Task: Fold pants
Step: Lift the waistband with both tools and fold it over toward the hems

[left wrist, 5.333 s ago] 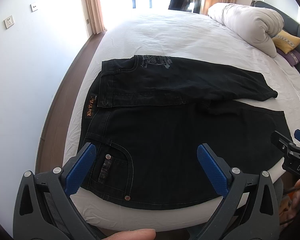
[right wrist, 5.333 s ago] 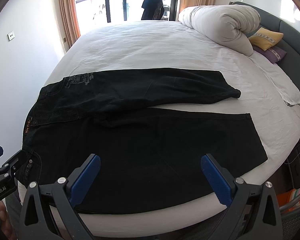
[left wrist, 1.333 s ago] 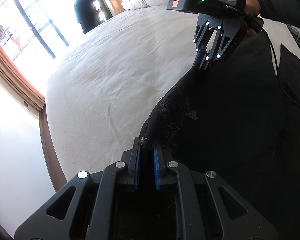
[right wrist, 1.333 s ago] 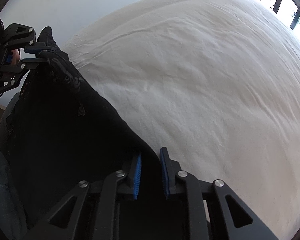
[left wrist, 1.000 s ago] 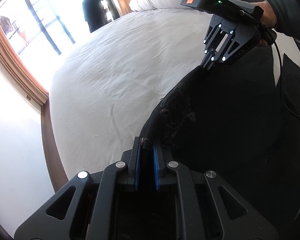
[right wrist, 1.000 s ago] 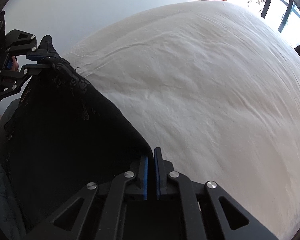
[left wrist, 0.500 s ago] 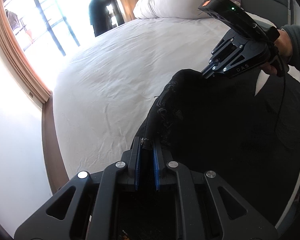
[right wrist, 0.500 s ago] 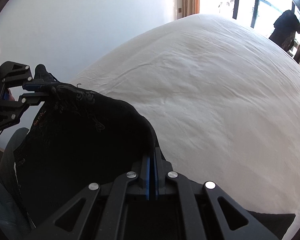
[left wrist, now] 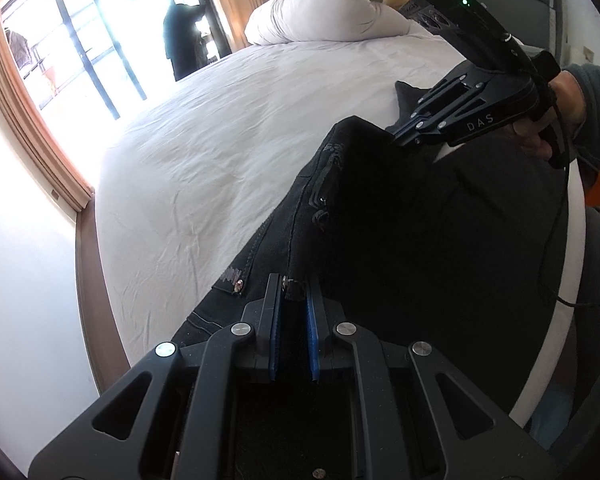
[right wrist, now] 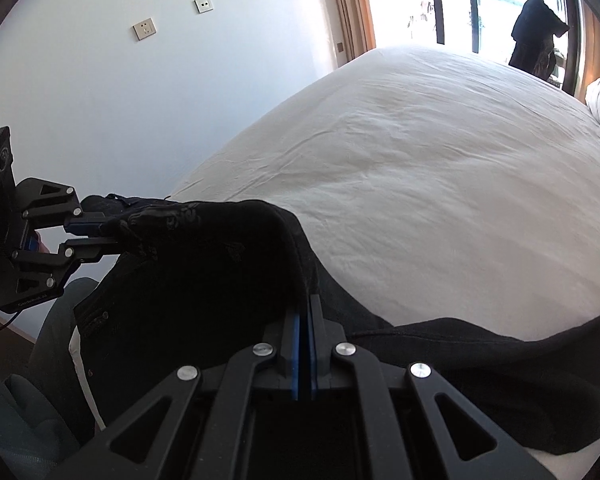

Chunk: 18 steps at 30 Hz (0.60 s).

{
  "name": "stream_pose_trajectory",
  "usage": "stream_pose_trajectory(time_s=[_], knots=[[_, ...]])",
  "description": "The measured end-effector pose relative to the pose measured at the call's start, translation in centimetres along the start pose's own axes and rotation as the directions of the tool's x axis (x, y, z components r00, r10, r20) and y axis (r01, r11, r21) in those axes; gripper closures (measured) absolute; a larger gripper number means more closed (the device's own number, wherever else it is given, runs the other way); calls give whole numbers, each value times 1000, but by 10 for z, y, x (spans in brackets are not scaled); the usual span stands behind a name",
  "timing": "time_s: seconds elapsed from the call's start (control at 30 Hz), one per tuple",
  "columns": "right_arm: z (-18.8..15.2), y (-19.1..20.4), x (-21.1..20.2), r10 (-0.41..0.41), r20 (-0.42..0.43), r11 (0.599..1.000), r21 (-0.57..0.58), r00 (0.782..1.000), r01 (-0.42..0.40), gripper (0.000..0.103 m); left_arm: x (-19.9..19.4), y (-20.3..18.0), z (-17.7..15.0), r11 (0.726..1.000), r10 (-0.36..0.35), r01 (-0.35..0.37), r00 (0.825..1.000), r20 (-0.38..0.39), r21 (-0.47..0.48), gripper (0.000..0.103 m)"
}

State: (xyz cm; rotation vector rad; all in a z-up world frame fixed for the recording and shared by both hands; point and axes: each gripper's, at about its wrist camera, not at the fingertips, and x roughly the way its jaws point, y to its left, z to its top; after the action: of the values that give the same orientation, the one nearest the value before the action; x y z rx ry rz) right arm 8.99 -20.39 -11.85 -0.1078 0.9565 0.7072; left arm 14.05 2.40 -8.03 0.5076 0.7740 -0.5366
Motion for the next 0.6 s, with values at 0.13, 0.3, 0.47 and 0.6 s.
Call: stream_pose_trajectory(time_s=[0.13, 0.3, 0.47, 0.6], knots=[[-25, 11, -6, -27, 2, 1000, -13, 1000, 27, 99, -6, -19, -21, 998, -18, 19, 1000, -23, 57, 94], [-58, 28, -15, -82, -12, 995, -51, 997, 81, 99, -7, -31, -45, 996, -29, 35, 997, -71, 86, 94], [-86, 58, -12, -130, -29, 985, -122, 991, 126, 99, -10, -44, -63, 989, -22, 35, 995, -93, 144, 94], [-104, 81, -8, -194, -38, 967, -178, 980, 184, 99, -9, -51, -70, 981, -30, 48, 995, -99, 187, 94]])
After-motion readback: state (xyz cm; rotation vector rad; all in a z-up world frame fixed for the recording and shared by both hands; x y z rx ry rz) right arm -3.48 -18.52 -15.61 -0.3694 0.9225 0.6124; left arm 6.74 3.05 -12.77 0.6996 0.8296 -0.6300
